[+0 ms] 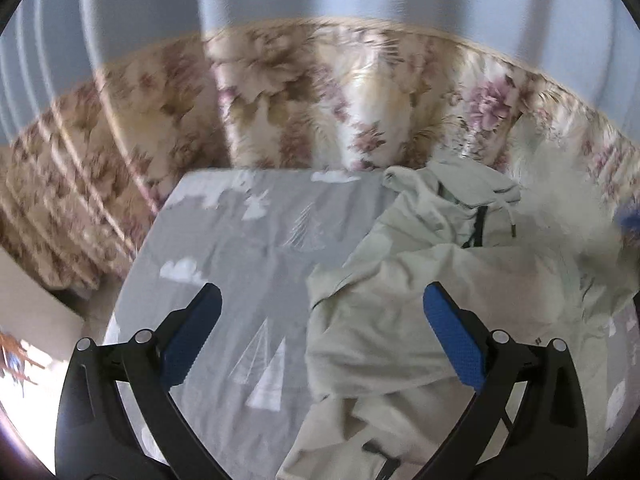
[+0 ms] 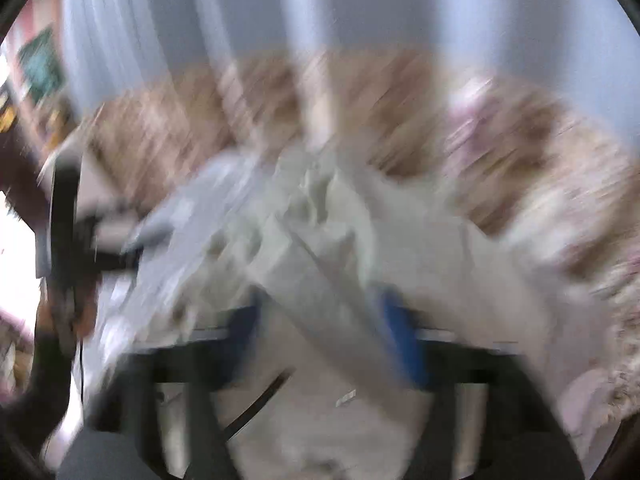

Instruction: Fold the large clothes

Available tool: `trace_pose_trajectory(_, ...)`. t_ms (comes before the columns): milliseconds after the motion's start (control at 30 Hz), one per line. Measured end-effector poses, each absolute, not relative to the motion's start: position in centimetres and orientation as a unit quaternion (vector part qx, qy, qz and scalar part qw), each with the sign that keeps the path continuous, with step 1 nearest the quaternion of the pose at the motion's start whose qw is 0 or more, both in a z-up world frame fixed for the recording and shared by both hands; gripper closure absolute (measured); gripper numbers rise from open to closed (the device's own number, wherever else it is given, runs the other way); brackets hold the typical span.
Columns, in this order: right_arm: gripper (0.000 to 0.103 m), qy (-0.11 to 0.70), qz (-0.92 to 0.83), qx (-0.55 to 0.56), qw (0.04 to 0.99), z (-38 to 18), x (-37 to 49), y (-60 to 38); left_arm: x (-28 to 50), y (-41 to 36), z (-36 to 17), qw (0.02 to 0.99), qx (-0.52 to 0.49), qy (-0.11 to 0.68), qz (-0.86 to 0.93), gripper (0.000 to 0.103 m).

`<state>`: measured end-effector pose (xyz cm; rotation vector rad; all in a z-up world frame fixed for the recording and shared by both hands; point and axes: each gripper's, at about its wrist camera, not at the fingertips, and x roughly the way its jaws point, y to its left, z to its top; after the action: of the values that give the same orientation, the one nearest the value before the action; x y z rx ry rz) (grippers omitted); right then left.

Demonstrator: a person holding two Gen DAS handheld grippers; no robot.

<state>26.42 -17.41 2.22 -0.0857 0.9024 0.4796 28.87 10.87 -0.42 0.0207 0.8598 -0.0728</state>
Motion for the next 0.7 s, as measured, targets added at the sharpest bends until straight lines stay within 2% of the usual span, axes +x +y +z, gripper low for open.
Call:
trace_pose_trajectory(100, 0.029, 0.435, 0.219, -0.091, 0.869, -0.8, 23.7, -16.5, 28.4, 11.9, -1.4, 0.904, 0.004, 0.427, -0.03, 0.003)
trace_pose_trajectory(233, 0.026, 0.428, 0.168, -0.028, 0.888, -1.1, 22.4, -23.3, 28.6, 10.4, -3.3, 0.892, 0.013, 0.449, -0.046, 0.003)
trace_pose_trajectory(400, 0.025, 0.429, 0.027, 0.032, 0.903, -3.5, 21.9, -33.3, 30.7, 4.0, -6.6, 0.872, 0.034, 0.479, -0.098, 0.003)
trace_pose_trajectory(533, 0.025, 0.43, -0.007, 0.082, 0.899, -5.7, 21.5, -37.7, 32.6, -0.5, -9.6, 0.852, 0.03, 0.509, -0.123, 0.004)
trace_pose_trajectory(567, 0.025, 0.431, -0.013, 0.089, 0.898, -6.2, 21.4, -38.2, 33.0, -1.4, -10.6, 0.842, 0.018, 0.523, -0.129, 0.018)
trace_pose_trajectory(600, 0.025, 0.43, -0.018, 0.092, 0.898, -6.5, 21.3, -38.5, 33.3, -1.9, -11.3, 0.834, 0.011, 0.536, -0.132, 0.037)
trace_pose_trajectory(633, 0.025, 0.427, -0.02, 0.092, 0.899, -6.6, 21.0, -38.5, 33.4, -2.2, -11.9, 0.829, 0.013, 0.545, -0.123, 0.043)
trace_pose_trajectory(700, 0.025, 0.417, -0.028, 0.087, 0.904, -6.7, 20.9, -38.5, 33.0, -2.7, -11.6, 0.836, 0.036, 0.538, -0.101, 0.066)
